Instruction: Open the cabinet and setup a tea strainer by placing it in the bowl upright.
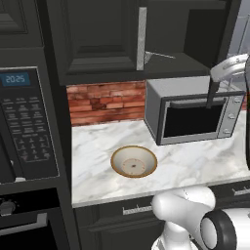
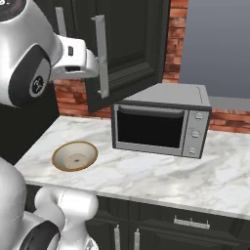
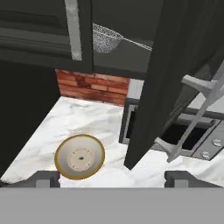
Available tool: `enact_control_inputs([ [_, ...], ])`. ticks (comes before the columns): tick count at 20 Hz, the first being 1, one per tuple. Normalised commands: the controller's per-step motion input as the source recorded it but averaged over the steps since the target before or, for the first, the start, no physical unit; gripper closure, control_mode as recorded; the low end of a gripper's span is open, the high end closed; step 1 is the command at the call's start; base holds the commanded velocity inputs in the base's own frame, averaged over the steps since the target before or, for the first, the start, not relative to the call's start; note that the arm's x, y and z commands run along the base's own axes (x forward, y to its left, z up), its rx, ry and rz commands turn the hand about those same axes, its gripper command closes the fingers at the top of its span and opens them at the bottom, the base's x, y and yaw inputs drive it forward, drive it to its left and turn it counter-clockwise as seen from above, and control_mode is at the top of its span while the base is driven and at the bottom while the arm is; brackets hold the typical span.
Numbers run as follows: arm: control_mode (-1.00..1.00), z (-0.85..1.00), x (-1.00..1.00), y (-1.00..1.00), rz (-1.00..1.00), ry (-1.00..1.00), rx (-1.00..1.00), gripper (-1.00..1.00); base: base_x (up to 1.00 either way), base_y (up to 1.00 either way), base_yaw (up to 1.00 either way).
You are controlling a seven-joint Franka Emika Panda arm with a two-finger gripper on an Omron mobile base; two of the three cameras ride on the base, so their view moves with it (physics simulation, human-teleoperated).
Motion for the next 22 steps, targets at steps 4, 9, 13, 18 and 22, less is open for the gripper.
enact_control_inputs([
  [4,-1.00,-0.05,0.08,0.97,-0.10,0.42,-0.55,-1.00,0.00,0.00,0.00],
  [9,-1.00,-0.40,0.44,0.23,-0.01,0.20,-0.49,-1.00,0.00,0.00,0.00],
  [13,-1.00,-0.40,0.76,-0.11,0.00,0.01,-0.42,-1.00,0.00,0.00,0.00],
  [18,-1.00,-0.41,0.65,-0.47,0.00,0.00,-0.39,-1.00,0.00,0.00,0.00],
  [22,-1.00,-0.02,0.55,-0.46,0.00,0.00,-0.34,-1.00,0.00,0.00,0.00],
])
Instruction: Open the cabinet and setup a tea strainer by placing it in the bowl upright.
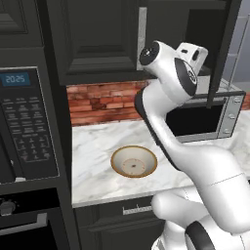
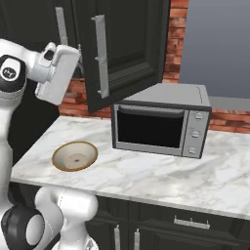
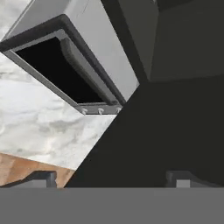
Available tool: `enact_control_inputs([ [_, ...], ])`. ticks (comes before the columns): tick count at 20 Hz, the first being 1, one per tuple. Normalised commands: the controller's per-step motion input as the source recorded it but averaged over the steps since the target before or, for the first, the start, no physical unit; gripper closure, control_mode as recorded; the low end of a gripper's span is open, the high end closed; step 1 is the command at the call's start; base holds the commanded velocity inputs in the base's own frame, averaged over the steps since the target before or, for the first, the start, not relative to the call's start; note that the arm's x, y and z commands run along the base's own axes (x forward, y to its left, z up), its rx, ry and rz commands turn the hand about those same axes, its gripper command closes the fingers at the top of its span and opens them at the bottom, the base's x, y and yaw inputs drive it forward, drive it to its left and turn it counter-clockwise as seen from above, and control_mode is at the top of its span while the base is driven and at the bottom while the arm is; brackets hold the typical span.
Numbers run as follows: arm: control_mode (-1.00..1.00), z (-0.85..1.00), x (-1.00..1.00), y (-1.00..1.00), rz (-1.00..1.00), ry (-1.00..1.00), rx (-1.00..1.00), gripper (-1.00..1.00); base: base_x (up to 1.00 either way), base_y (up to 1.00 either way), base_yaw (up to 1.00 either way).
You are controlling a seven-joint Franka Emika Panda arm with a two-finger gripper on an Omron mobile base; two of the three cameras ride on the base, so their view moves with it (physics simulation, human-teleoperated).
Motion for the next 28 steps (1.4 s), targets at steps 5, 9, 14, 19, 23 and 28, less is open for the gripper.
enact_control_inputs([
  [5,-1.00,0.02,0.15,-0.78,-0.04,0.13,-0.18,-1.00,0.00,0.00,0.00],
  [9,-1.00,0.17,-0.08,-0.85,-0.20,0.22,-0.10,-1.00,0.00,0.00,0.00],
  [14,-1.00,0.02,-0.33,-1.00,-0.32,0.28,0.00,-1.00,0.00,0.00,0.00],
  [19,-1.00,0.00,-0.37,-0.46,-0.08,0.02,-0.01,-1.00,0.00,0.00,0.00],
  [23,-1.00,-0.02,-0.13,0.43,0.00,-0.08,-0.04,-1.00,0.00,0.00,0.00],
  [28,-1.00,-0.03,0.01,0.87,-0.18,-0.37,0.17,-1.00,0.00,0.00,0.00],
])
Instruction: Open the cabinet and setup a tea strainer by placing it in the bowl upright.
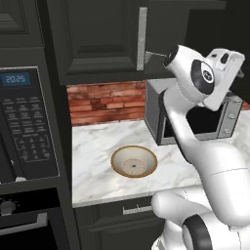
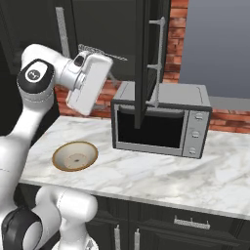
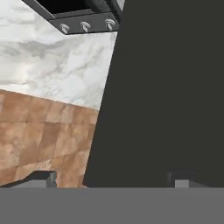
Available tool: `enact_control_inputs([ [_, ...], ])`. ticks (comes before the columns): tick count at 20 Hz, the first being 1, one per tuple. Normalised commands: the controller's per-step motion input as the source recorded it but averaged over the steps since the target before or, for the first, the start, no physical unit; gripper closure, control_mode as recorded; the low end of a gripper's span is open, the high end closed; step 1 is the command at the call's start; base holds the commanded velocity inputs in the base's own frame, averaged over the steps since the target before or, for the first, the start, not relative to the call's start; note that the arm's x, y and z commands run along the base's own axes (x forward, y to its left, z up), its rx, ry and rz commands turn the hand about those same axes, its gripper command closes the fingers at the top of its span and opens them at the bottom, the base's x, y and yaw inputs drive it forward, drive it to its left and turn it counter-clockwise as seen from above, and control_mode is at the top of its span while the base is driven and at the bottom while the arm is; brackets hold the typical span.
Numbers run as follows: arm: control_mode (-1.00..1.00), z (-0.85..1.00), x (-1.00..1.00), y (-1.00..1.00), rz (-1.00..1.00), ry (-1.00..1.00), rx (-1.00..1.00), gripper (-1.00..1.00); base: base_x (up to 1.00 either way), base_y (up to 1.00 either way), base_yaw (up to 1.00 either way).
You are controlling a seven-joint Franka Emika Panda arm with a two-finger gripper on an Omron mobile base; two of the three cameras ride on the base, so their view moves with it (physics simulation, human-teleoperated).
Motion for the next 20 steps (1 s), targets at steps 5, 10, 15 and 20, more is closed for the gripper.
enact_control_inputs([
  [5,-1.00,-0.16,0.08,0.58,-0.16,-0.51,0.63,-1.00,0.00,0.00,0.00],
  [10,-1.00,-0.06,0.00,0.60,-0.10,-0.77,0.68,-1.00,0.00,0.00,0.00],
  [15,-1.00,0.00,0.00,0.55,0.05,-0.90,0.46,-1.00,0.00,0.00,0.00],
  [20,-1.00,0.11,0.00,0.33,0.32,-0.73,-0.04,-1.00,0.00,0.00,0.00],
])
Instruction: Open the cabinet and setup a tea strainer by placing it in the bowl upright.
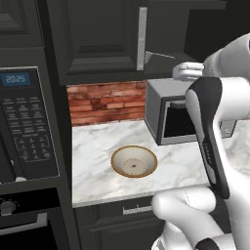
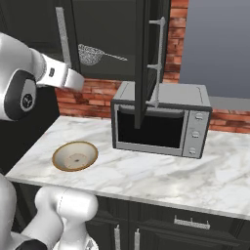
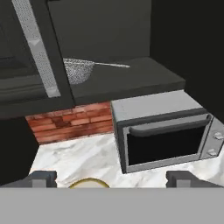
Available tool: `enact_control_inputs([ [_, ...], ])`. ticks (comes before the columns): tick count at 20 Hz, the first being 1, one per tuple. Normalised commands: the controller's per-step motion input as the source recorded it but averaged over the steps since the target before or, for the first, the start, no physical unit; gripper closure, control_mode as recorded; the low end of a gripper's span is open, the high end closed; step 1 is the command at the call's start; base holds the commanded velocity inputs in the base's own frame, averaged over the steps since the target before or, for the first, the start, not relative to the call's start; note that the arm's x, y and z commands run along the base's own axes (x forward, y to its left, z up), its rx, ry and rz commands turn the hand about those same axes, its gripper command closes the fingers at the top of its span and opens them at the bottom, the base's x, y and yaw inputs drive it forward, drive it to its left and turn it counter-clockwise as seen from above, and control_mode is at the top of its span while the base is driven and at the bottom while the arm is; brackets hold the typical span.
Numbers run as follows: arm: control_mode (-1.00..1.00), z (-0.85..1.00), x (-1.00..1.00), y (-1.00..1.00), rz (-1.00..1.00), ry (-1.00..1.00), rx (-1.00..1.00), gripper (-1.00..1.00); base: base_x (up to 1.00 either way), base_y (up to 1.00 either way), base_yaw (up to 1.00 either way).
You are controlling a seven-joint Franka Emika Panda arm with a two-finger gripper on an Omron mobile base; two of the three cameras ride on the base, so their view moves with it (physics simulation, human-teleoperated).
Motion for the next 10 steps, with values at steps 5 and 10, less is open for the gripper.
enact_control_inputs([
  [5,-1.00,0.79,0.00,0.59,0.12,-0.19,-0.14,-1.00,0.00,0.00,0.00],
  [10,-1.00,0.42,0.17,0.08,-0.01,0.04,0.05,-1.00,0.00,0.00,0.00],
])
